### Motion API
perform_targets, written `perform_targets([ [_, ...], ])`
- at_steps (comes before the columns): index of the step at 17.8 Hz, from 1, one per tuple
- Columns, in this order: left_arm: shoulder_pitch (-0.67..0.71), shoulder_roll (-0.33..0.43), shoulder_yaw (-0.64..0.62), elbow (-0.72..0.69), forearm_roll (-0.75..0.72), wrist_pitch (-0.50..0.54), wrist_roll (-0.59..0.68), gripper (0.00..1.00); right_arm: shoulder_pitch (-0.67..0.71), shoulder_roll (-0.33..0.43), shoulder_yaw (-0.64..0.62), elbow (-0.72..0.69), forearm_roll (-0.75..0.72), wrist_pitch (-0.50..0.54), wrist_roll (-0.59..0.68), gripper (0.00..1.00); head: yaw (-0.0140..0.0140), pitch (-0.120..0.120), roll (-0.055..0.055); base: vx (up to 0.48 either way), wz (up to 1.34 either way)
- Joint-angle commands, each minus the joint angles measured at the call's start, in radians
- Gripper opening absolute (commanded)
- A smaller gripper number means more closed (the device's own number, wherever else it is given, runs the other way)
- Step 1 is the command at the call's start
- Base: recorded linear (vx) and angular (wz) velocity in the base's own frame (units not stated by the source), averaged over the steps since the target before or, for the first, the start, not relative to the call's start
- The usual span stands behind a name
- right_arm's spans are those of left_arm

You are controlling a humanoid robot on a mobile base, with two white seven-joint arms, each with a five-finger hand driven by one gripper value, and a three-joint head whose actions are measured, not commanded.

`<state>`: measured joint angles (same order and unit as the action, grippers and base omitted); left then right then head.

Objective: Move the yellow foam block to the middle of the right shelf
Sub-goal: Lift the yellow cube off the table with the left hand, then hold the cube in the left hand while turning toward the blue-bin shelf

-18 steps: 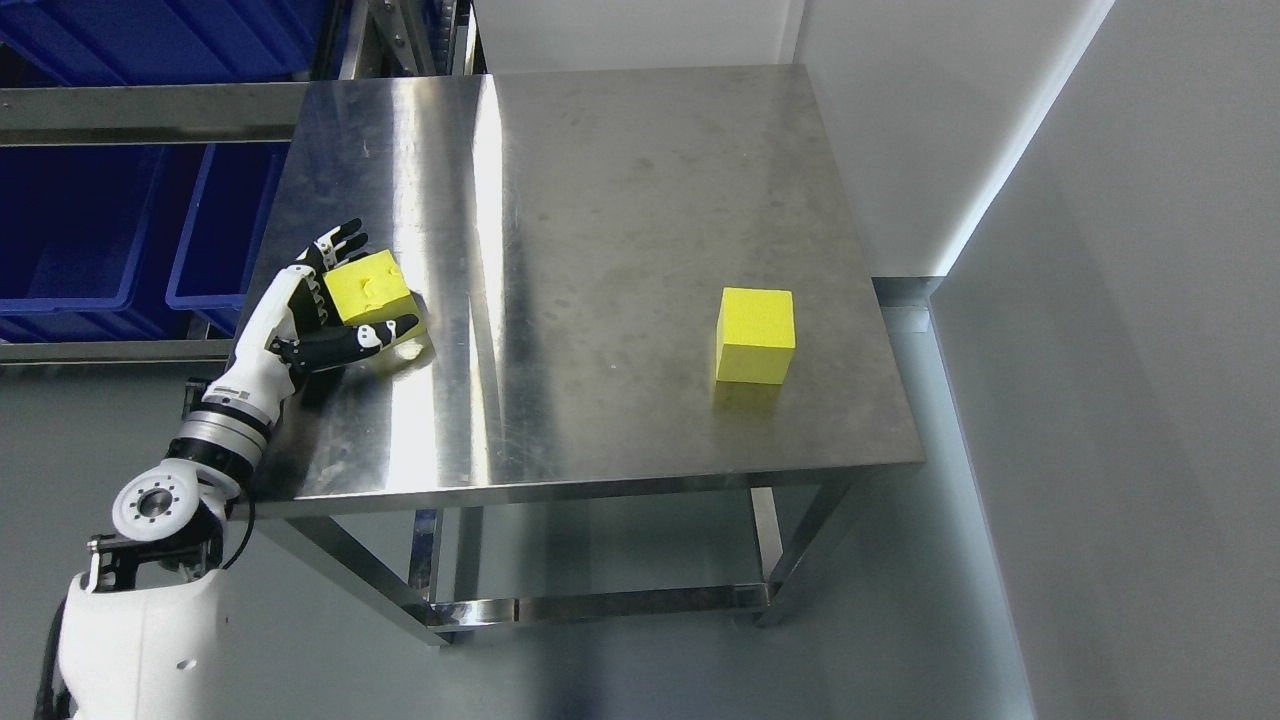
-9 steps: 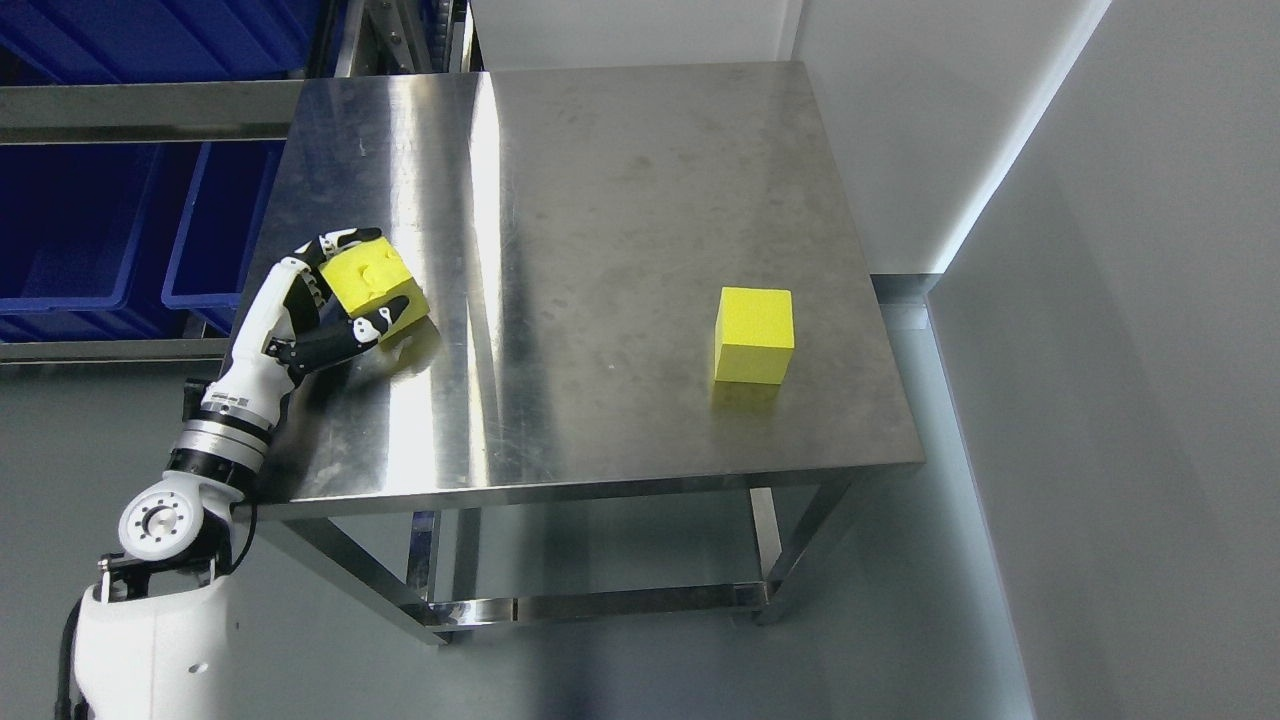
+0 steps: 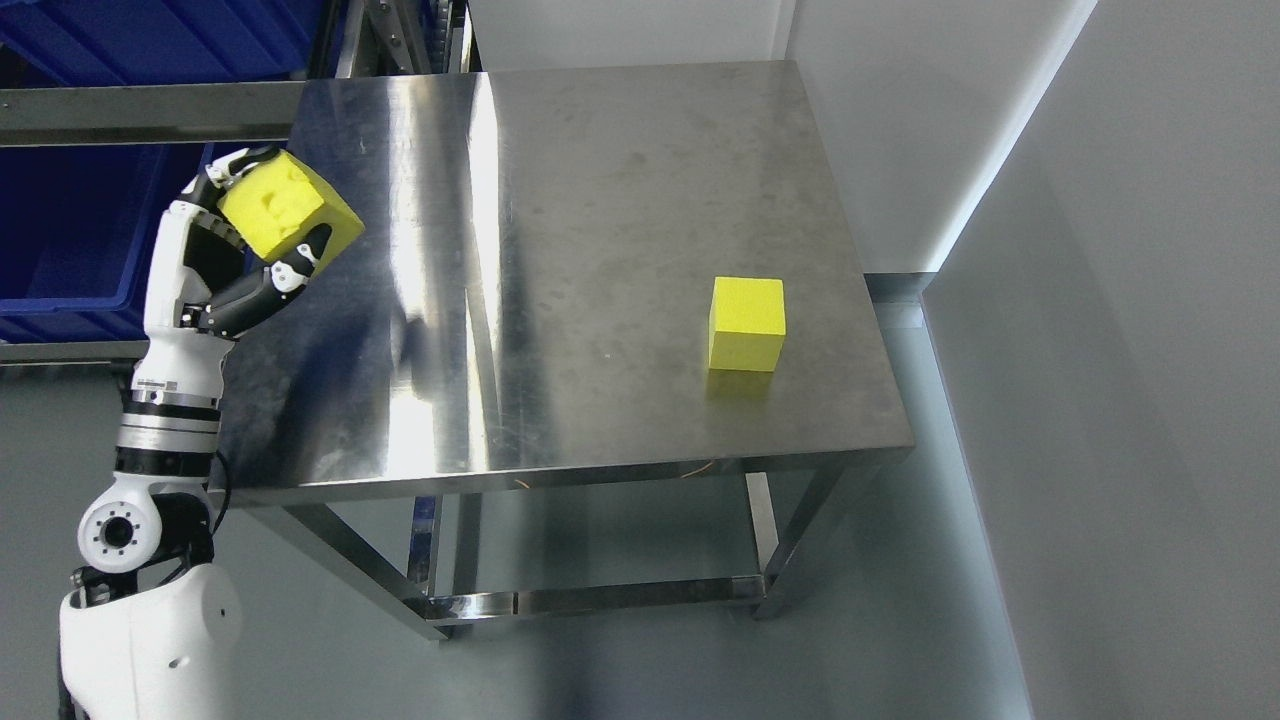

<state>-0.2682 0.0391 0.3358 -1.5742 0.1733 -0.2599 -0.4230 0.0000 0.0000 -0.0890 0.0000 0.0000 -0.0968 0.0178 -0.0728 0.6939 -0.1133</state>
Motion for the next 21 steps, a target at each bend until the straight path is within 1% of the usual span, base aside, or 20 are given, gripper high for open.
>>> perform_targets([
  [1, 0.021, -0.022, 0.104, -0.059, 0.069, -0.010, 0.000, 0.10, -0.002, -0.017, 0.000, -0.017, 0.000, 0.000, 0.001, 1.00, 0.0000, 0.000, 0.000, -0.087, 0.01],
  [4, 0.058, -0.022, 0.108, -0.085, 0.069, -0.012, 0.000, 0.10, -0.002, -0.017, 0.000, -0.017, 0.000, 0.000, 0.001, 1.00, 0.0000, 0.000, 0.000, -0.130, 0.09],
  [8, 0.079, -0.022, 0.111, -0.105, 0.071, -0.012, 0.000, 0.11, -0.003, -0.017, 0.000, -0.017, 0.000, 0.000, 0.001, 1.00, 0.0000, 0.000, 0.000, -0.136, 0.49],
  [18, 0.107, -0.022, 0.127, -0.128, 0.069, -0.012, 0.000, 0.11, -0.002, -0.017, 0.000, -0.017, 0.000, 0.000, 0.001, 1.00, 0.0000, 0.000, 0.000, -0.031, 0.95],
  [21, 0.115, -0.022, 0.127, -0.128, 0.069, -0.005, 0.000, 0.13, -0.003, -0.017, 0.000, -0.017, 0.000, 0.000, 0.001, 1.00, 0.0000, 0.000, 0.000, 0.018, 0.96],
])
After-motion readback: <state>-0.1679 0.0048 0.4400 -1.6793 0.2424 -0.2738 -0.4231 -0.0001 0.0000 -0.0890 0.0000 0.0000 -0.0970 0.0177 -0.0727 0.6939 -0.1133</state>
